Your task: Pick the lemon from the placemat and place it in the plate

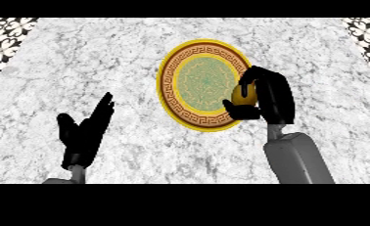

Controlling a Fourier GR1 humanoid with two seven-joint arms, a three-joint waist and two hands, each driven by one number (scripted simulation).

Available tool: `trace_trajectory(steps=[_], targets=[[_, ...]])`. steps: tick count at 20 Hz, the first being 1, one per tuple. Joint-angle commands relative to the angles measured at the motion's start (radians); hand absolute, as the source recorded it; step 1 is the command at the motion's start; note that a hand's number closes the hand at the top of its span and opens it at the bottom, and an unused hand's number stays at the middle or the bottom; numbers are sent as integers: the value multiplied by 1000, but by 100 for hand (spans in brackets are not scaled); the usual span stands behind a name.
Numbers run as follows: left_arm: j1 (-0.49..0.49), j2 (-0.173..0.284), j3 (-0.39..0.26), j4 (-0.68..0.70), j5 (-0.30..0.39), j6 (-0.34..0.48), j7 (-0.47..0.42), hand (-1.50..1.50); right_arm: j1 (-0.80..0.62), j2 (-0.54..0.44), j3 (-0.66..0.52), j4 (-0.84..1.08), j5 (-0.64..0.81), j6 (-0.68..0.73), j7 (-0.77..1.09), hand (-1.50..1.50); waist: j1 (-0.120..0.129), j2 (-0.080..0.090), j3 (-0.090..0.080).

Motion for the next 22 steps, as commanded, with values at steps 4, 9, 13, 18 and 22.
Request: trace_trajectory(steps=[4,9,13,18,22], targets=[[5,-10,-23,24,-2,-10,23,0,-66,52,82,-65,83,-293,383,150,32,17,2],[-20,-18,-32,22,-2,-13,36,0,-126,52,171,-69,186,-520,649,150,47,26,3],[-26,-27,-40,24,-19,8,49,0,-161,53,251,12,381,-588,854,150,39,29,1],[-12,-19,-22,46,1,-20,26,0,-226,53,230,91,599,-612,1086,150,23,35,3],[-28,-3,-5,30,4,-22,49,0,-254,53,235,167,684,-646,1171,150,23,39,6]])
